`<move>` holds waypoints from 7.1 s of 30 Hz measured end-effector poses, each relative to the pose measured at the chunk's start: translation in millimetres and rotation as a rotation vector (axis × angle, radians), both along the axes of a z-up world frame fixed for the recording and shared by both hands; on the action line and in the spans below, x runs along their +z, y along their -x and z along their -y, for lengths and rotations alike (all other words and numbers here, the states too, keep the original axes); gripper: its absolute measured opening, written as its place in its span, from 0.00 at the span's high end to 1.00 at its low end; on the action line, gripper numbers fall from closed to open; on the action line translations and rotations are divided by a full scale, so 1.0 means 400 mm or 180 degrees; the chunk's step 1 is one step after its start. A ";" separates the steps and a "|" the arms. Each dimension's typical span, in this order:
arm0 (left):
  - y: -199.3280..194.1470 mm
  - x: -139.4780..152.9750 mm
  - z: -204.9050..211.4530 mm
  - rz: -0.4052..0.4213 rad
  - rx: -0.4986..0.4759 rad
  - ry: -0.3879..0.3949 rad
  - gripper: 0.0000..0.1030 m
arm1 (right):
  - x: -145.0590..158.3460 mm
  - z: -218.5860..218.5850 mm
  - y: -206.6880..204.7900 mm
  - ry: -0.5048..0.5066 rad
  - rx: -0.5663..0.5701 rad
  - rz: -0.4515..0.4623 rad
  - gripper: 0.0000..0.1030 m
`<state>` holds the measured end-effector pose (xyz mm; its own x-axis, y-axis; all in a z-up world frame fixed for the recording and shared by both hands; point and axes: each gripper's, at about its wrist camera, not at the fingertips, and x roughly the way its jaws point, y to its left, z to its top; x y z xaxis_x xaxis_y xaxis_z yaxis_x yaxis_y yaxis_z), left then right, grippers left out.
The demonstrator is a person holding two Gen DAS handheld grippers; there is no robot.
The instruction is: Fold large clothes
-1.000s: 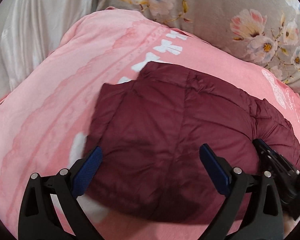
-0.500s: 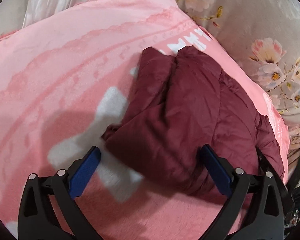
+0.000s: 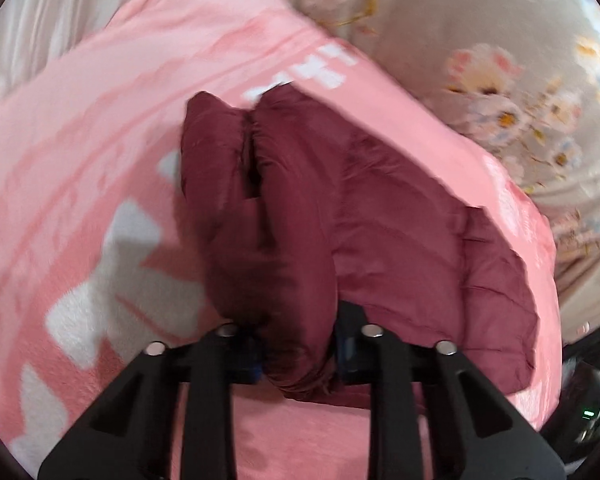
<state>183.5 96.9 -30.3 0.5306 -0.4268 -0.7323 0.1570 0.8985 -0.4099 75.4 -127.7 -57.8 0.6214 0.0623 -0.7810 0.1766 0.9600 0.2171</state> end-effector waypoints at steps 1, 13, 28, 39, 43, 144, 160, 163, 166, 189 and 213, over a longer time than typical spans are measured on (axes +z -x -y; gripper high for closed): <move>0.012 0.028 0.011 0.0099 -0.0059 0.0004 0.83 | -0.006 0.000 -0.003 -0.0004 -0.0004 -0.0007 0.89; 0.154 0.261 0.237 0.0726 -0.0871 0.0039 0.86 | 0.012 0.074 0.045 -0.0446 -0.0177 -0.0152 0.95; 0.207 0.256 0.477 0.0732 -0.1318 -0.0334 0.86 | 0.093 0.191 0.213 -0.0078 -0.0535 -0.0158 0.98; 0.225 0.089 0.705 0.0179 -0.1714 -0.0606 0.84 | 0.139 0.382 0.398 0.0169 -0.1264 -0.0272 0.98; 0.233 0.033 0.728 -0.0079 -0.1774 -0.0596 0.72 | 0.165 0.417 0.420 0.0161 -0.1325 -0.0236 0.91; -0.179 -0.017 0.784 0.0508 -0.0541 -0.1442 0.11 | 0.139 0.697 -0.061 -0.0505 -0.1507 0.0483 0.85; -0.161 0.007 0.736 0.0452 -0.0500 -0.1260 0.10 | 0.085 0.665 -0.093 -0.0085 -0.1404 0.0283 0.95; -0.164 -0.004 0.737 0.0410 -0.0484 -0.1191 0.09 | 0.051 0.647 -0.104 0.0178 -0.1377 0.0237 0.95; -0.162 -0.015 0.748 0.0436 -0.0482 -0.1206 0.06 | 0.027 0.639 -0.113 0.0287 -0.1337 0.0185 0.94; -0.145 -0.059 0.795 0.0735 -0.0311 -0.1498 0.04 | -0.032 0.661 -0.132 0.0078 -0.1272 0.0218 0.94; -0.008 -0.095 0.500 -0.0583 -0.1124 0.0184 0.16 | -0.038 0.613 0.140 -0.1156 -0.1127 0.0016 0.49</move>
<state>186.6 -102.9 -68.1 0.2067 -0.6029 -0.7706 0.3715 0.7770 -0.5082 19.2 -372.9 -72.8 0.6574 0.1140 -0.7449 0.4758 0.7038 0.5276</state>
